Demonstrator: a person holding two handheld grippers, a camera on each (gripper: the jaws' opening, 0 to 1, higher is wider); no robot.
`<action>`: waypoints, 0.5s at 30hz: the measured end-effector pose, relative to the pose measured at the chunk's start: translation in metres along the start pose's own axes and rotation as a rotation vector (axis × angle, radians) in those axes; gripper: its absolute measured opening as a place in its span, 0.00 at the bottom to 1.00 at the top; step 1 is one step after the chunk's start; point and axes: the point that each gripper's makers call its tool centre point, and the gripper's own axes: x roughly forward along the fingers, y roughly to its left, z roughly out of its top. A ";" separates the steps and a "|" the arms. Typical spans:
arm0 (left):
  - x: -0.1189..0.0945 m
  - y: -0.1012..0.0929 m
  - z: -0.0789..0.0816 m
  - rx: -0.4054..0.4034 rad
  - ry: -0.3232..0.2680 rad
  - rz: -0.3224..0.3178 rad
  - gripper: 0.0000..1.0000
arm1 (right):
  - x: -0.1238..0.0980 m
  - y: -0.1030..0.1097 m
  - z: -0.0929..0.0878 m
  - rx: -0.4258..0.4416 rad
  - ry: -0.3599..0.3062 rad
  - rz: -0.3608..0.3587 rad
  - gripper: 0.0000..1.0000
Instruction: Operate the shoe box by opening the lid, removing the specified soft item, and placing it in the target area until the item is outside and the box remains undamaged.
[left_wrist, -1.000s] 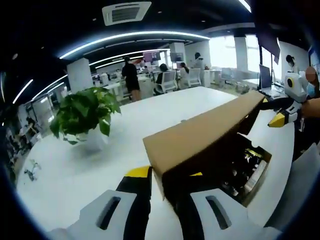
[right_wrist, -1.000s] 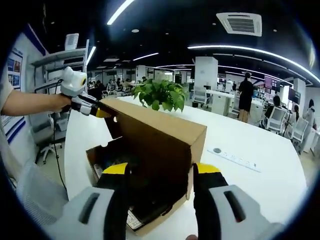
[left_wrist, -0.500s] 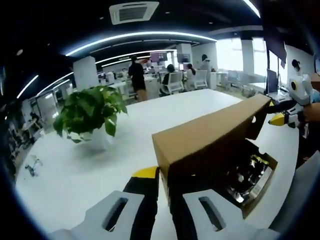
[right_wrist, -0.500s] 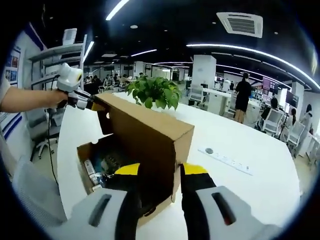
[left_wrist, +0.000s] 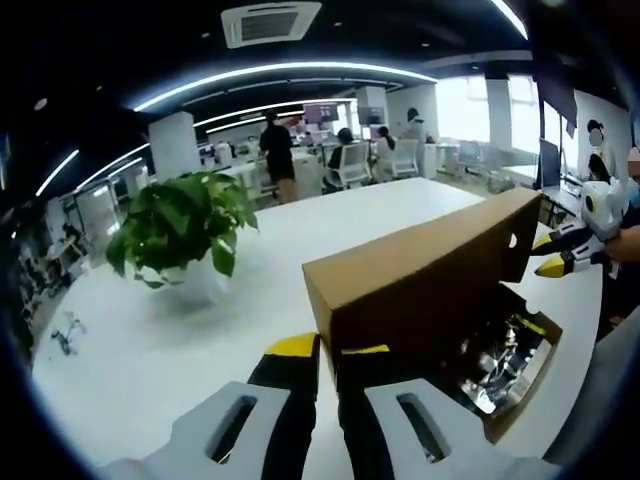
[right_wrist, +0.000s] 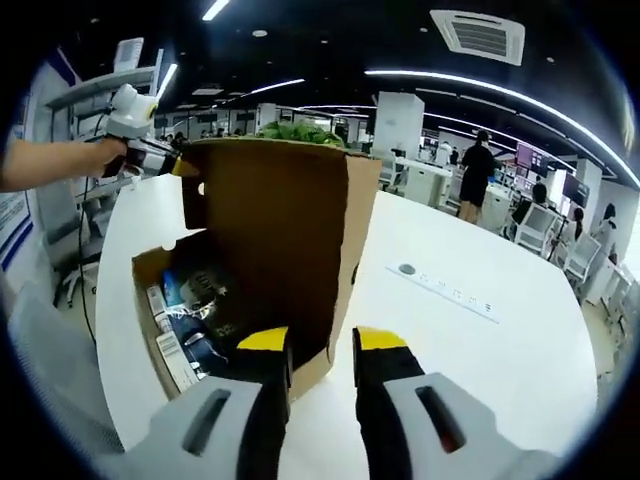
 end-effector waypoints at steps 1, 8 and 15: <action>0.001 0.000 0.000 0.001 0.001 0.000 0.02 | 0.001 -0.001 -0.002 0.002 0.004 -0.001 0.20; 0.008 0.003 0.002 0.007 0.003 -0.003 0.02 | 0.014 -0.006 -0.012 -0.012 0.022 -0.014 0.14; 0.017 0.007 0.004 0.010 0.003 -0.006 0.02 | 0.027 -0.011 -0.014 0.006 0.028 -0.028 0.10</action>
